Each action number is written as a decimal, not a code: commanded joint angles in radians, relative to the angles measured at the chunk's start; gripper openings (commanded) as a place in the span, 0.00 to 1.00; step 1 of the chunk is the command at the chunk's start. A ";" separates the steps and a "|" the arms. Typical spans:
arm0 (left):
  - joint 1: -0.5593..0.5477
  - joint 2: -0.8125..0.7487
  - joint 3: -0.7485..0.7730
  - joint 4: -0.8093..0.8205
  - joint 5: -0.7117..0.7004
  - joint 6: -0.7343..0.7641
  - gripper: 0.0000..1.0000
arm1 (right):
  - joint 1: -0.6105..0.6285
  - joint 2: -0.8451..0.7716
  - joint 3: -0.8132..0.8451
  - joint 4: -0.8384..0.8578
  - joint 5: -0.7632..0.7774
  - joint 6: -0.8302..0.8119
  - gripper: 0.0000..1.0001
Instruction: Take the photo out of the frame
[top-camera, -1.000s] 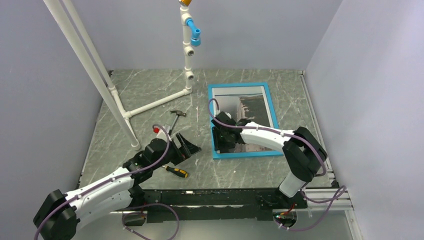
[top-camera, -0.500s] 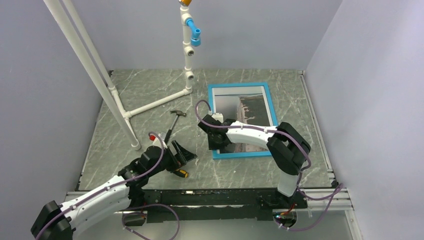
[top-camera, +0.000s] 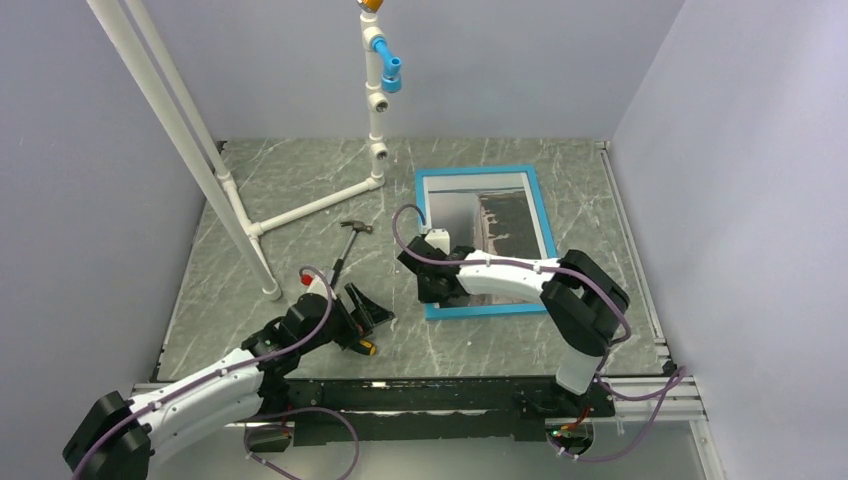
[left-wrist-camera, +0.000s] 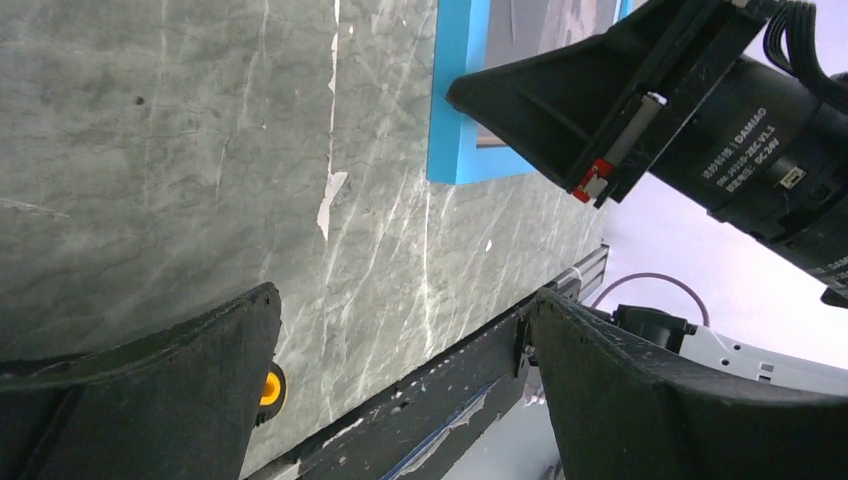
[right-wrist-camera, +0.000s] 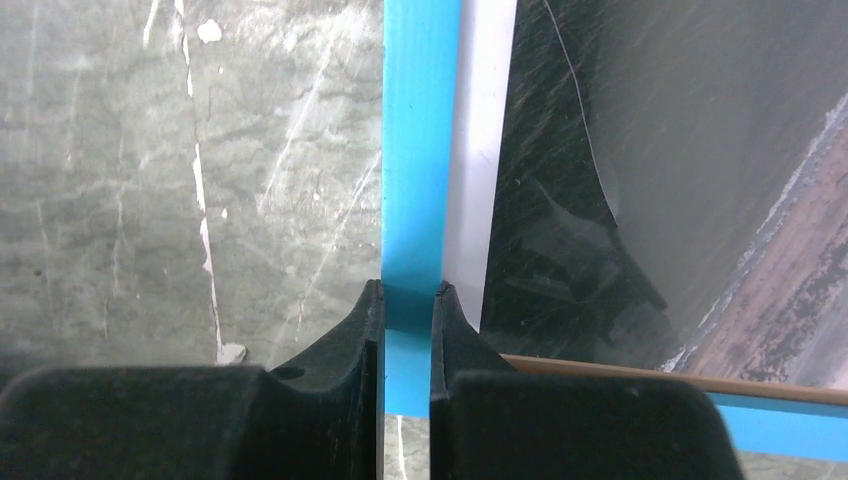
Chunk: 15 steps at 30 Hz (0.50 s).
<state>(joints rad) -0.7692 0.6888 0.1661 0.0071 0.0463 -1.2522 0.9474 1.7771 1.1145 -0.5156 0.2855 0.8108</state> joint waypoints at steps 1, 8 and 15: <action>0.009 0.038 -0.056 0.217 0.047 -0.046 0.98 | 0.019 -0.106 -0.080 0.095 -0.129 -0.026 0.00; 0.068 0.184 -0.023 0.377 0.130 -0.036 0.96 | 0.019 -0.200 -0.155 0.175 -0.262 -0.017 0.00; 0.114 0.446 0.099 0.504 0.251 -0.032 0.95 | 0.018 -0.295 -0.224 0.241 -0.271 -0.015 0.00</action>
<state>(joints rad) -0.6670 1.0313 0.1905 0.3634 0.2085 -1.2968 0.9573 1.5658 0.8886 -0.3935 0.0891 0.7845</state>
